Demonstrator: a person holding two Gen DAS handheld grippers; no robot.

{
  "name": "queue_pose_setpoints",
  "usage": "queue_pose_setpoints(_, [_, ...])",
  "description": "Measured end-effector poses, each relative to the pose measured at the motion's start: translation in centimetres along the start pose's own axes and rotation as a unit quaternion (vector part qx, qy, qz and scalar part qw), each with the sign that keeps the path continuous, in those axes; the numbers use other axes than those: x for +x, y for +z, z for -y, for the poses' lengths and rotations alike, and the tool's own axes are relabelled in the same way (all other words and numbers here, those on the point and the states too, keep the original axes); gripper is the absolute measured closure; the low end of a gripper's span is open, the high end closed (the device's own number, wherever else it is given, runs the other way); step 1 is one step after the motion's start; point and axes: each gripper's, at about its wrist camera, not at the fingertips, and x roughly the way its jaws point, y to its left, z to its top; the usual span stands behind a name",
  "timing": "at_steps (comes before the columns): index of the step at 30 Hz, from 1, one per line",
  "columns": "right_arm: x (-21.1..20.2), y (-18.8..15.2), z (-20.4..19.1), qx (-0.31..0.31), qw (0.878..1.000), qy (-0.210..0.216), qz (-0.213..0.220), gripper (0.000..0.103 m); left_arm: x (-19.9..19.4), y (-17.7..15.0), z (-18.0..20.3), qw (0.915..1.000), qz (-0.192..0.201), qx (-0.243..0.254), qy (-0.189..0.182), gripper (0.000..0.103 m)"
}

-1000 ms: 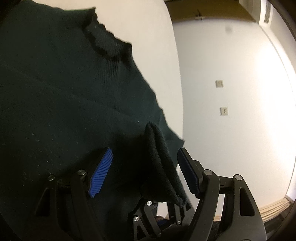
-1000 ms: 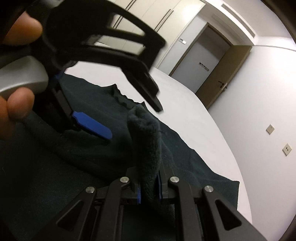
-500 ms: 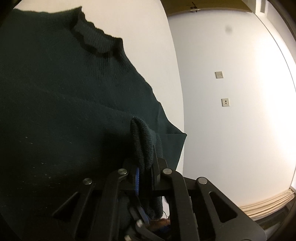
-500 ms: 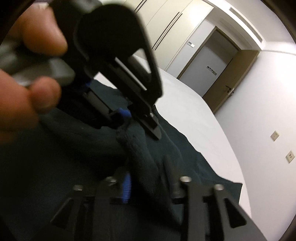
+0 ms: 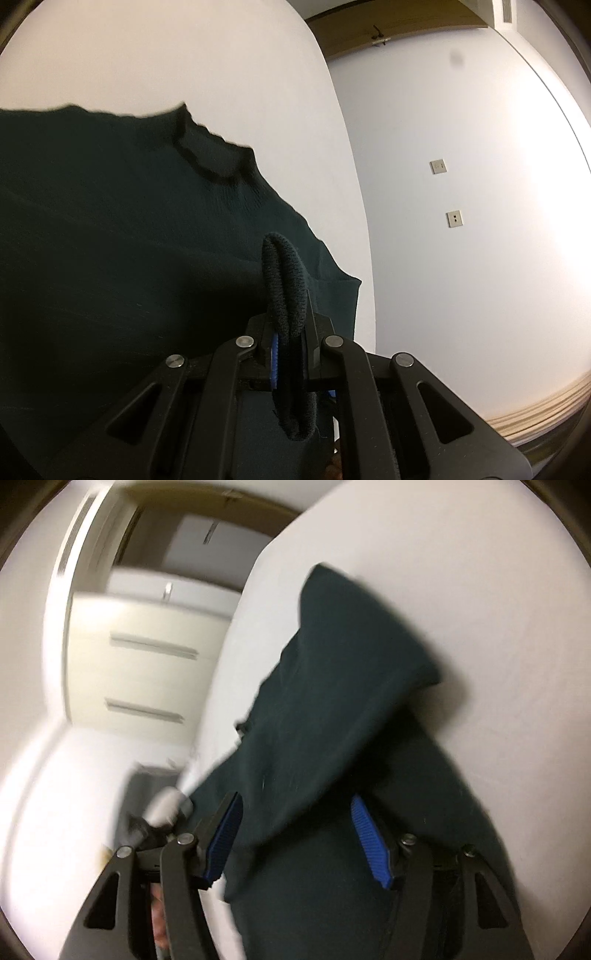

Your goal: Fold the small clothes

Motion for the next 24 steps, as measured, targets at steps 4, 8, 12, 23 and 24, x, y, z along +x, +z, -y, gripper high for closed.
queue_pose_setpoints(4, [0.1, 1.2, 0.4, 0.031, 0.999, 0.025, 0.001, 0.038, -3.2, 0.8, -2.3, 0.9999, 0.010, -0.002, 0.008, 0.096])
queue_pose_setpoints(8, [0.2, 2.0, 0.9, 0.057, 0.997, 0.049, 0.007, 0.039, -4.7, 1.3, -4.4, 0.9996, 0.018, -0.015, 0.012, 0.096])
queue_pose_setpoints(12, [0.3, 2.0, 0.8, 0.063, 0.996, 0.063, 0.021, 0.039, -5.4, 1.4, -6.1, 0.9994, 0.025, -0.019, 0.018, 0.096])
queue_pose_setpoints(23, [-0.6, 2.1, 1.1, 0.097, 0.988, 0.111, 0.054, 0.039, -8.8, 0.5, -9.9, 0.9982, 0.029, -0.031, 0.043, 0.096])
queue_pose_setpoints(24, [-0.6, 2.1, 1.4, 0.106, 0.986, 0.118, 0.057, 0.039, -9.0, 0.4, -10.4, 0.9981, 0.027, -0.034, 0.043, 0.096])
